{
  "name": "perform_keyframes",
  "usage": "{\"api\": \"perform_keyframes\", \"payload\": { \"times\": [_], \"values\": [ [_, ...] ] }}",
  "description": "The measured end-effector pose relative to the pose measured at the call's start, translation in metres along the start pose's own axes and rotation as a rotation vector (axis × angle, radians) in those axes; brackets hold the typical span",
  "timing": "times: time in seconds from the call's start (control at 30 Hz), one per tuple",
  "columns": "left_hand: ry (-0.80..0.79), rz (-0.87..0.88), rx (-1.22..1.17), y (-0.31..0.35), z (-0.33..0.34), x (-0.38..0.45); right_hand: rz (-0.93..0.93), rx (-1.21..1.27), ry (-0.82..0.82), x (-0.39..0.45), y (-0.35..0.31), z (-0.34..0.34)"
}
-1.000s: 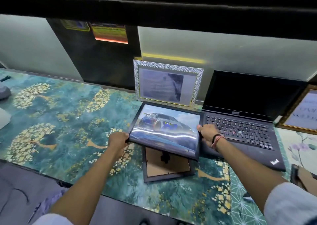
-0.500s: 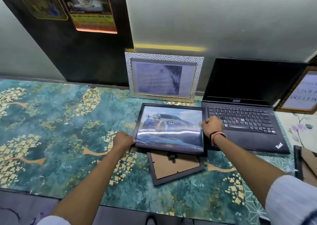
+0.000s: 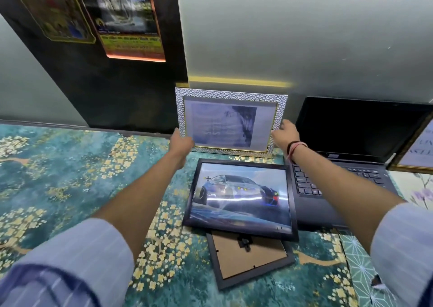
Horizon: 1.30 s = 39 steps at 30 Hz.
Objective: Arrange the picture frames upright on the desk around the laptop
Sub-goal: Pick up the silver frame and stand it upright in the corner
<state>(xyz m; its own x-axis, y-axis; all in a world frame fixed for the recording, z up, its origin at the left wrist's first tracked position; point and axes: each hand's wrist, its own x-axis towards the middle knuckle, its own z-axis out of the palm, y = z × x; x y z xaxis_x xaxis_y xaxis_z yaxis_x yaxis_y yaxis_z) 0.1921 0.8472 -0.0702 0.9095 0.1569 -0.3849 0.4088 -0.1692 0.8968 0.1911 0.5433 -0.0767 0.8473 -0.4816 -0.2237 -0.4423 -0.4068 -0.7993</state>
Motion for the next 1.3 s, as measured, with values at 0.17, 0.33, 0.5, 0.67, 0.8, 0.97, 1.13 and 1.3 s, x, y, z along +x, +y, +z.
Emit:
{"api": "perform_keyframes", "payload": {
  "times": [0.17,0.33,0.5,0.67,0.8,0.97,1.13,1.3],
  "values": [
    [-0.067,-0.062,-0.055,0.009,-0.003,0.038,-0.008,0.116,-0.016,0.02,0.003,0.007],
    [-0.012,-0.028,-0.154,0.004,-0.008,0.04,-0.049,0.273,0.173,0.014,0.015,0.003],
    [0.032,0.175,-0.162,0.017,-0.022,0.022,-0.208,0.485,0.146,-0.008,0.006,-0.022],
    [0.018,0.403,-0.161,0.058,-0.007,-0.026,-0.15,0.739,0.157,-0.046,0.009,-0.069],
    [0.099,0.466,-0.093,0.057,0.025,-0.047,0.088,0.759,0.293,-0.093,0.055,-0.107],
    [0.185,0.252,-0.244,0.009,0.113,-0.133,0.214,0.667,0.406,-0.165,0.1,-0.145],
    [-0.134,0.111,-0.473,-0.049,0.235,-0.229,0.368,0.769,0.602,-0.163,0.185,-0.2],
    [-0.242,0.049,-0.457,-0.057,0.328,-0.285,0.393,0.6,0.47,-0.167,0.268,-0.276]
  ]
}}
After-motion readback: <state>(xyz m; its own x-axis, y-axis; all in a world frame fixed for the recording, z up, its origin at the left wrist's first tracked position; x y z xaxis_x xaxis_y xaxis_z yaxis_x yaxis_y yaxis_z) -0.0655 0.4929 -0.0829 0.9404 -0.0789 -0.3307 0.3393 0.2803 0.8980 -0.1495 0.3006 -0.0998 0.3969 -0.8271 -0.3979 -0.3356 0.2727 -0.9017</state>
